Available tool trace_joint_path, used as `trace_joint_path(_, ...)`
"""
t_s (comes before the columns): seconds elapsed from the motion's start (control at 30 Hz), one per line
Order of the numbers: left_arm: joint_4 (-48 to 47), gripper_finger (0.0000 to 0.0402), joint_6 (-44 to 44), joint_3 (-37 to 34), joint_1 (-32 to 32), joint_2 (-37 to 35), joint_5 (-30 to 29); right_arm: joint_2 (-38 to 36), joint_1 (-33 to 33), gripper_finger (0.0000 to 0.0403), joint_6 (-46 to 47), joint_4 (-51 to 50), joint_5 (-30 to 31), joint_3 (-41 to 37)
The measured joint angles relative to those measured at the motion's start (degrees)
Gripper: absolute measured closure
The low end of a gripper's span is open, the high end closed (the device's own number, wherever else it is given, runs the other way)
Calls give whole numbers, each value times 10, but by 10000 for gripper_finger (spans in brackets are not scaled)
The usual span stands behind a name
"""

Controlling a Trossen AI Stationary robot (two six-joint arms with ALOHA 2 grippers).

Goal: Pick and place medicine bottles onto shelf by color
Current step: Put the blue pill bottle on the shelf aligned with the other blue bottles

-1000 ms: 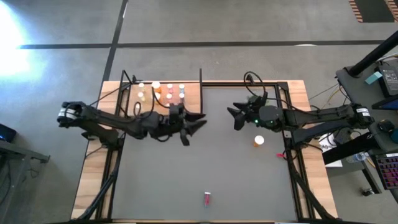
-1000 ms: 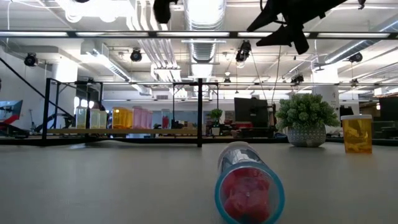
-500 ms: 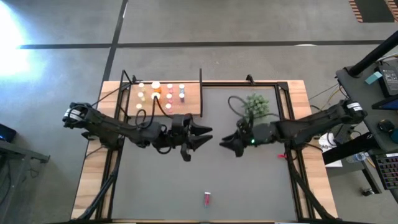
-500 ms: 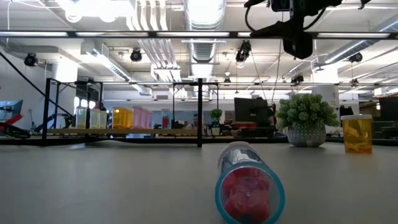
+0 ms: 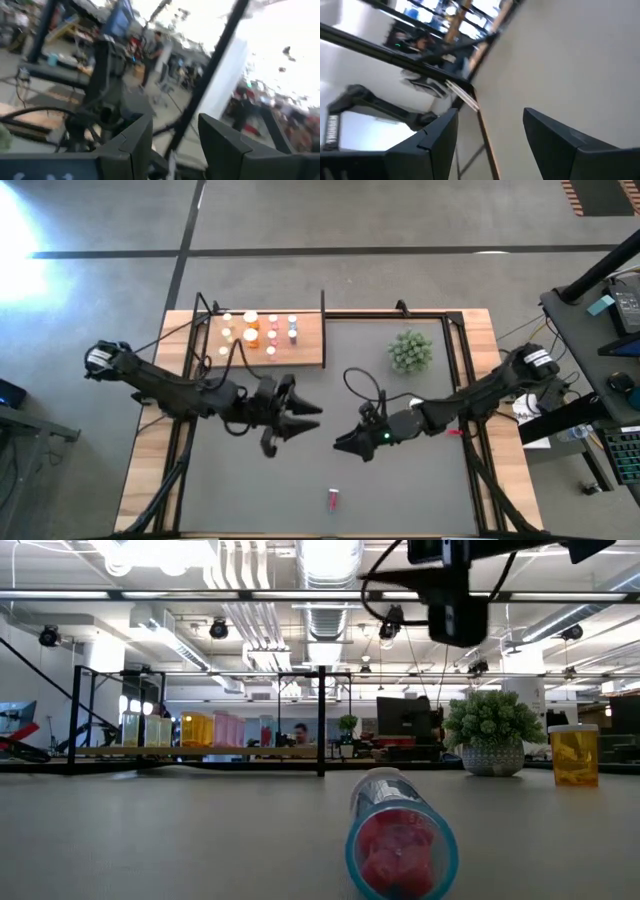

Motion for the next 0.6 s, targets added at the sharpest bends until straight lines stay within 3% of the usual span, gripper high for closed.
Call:
trace_joint_path(0.13,-87,259,0,0,-24,-38,2,35,22,188,85,-92,9,40)
trace_joint_path(0.37,-180,259,0,0,-42,-91,0,128,53,188,239,-440,14,203)
trace_joint_path(0.47,-200,259,0,-2,-43,-104,0,179,62,188,267,-546,14,290)
trace_joint_path(0.6,-220,259,0,-8,-43,-113,0,250,74,188,267,-616,13,401)
